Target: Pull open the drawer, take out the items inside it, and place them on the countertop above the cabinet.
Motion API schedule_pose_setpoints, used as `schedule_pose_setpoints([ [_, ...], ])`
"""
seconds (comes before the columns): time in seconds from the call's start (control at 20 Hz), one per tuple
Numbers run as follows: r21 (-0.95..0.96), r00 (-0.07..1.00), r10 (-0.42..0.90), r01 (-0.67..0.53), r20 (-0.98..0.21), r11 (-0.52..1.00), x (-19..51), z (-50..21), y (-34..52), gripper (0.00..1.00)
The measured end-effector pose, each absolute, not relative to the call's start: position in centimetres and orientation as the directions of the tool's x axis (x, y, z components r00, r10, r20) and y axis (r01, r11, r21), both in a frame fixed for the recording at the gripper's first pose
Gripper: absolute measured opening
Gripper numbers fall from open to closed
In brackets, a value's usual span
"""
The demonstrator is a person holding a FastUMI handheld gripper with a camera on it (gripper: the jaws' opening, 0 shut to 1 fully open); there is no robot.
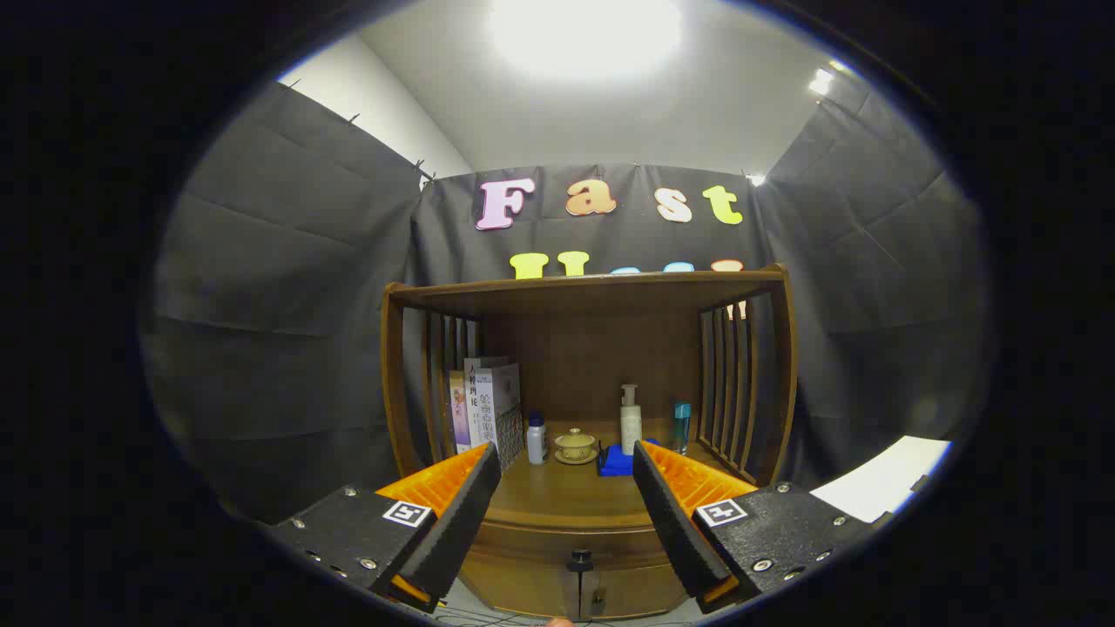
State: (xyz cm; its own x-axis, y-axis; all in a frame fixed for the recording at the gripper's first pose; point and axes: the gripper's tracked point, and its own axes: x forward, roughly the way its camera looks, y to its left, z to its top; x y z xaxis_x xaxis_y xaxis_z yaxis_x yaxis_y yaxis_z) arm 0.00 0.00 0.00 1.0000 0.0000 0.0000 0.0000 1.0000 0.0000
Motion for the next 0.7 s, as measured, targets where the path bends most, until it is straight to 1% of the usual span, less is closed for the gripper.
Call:
schedule_pose_setpoints([
  [0.7,-0.035,1.0,-0.012,0.012,-0.016,0.999,0.25,-0.6,-0.35,0.95],
])
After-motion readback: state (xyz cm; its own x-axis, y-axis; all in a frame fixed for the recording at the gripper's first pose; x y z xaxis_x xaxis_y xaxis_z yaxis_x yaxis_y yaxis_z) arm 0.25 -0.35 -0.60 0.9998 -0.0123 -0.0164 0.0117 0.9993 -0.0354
